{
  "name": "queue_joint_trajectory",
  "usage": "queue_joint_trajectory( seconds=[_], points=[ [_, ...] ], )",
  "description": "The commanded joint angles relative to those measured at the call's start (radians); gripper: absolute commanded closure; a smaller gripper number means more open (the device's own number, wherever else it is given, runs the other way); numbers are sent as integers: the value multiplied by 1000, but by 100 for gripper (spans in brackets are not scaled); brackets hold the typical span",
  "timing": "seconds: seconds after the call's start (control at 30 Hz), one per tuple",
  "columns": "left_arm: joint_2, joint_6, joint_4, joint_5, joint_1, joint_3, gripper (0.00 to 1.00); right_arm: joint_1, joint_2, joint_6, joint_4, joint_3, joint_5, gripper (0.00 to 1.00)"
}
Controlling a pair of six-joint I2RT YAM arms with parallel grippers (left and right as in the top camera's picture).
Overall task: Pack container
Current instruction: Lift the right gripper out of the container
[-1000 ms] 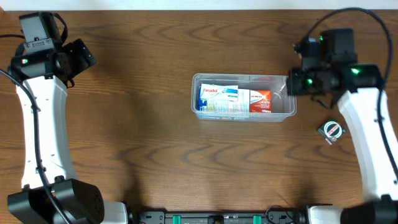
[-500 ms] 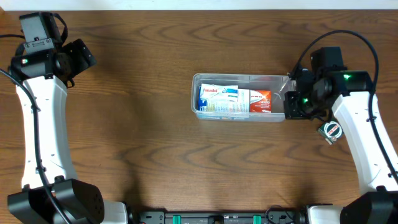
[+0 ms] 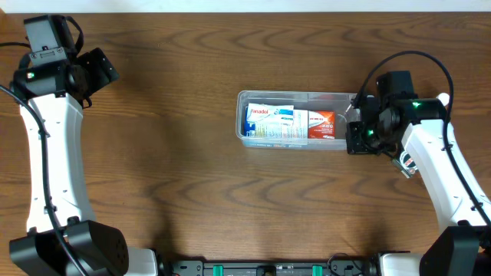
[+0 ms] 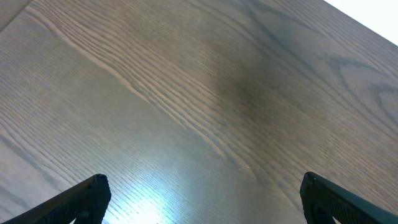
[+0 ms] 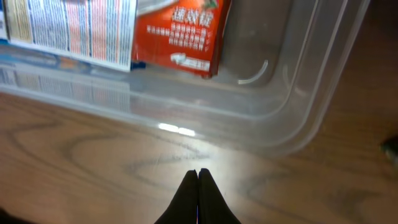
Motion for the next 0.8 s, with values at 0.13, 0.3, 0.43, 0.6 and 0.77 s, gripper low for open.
queue_joint_trajectory(
  seconds=[0.13, 0.3, 0.43, 0.6, 0.77],
  points=[
    [1, 6, -3, -16, 3, 4, 2, 10, 5, 7, 3, -14, -9, 99],
    [1, 6, -3, -16, 3, 4, 2, 10, 5, 7, 18, -40, -10, 99],
    [1, 6, -3, -16, 3, 4, 2, 10, 5, 7, 43, -52, -9, 99],
    [1, 6, -3, -16, 3, 4, 2, 10, 5, 7, 82, -53, -9, 99],
    [1, 6, -3, -16, 3, 4, 2, 10, 8, 8, 96, -53, -10, 99]
  ],
)
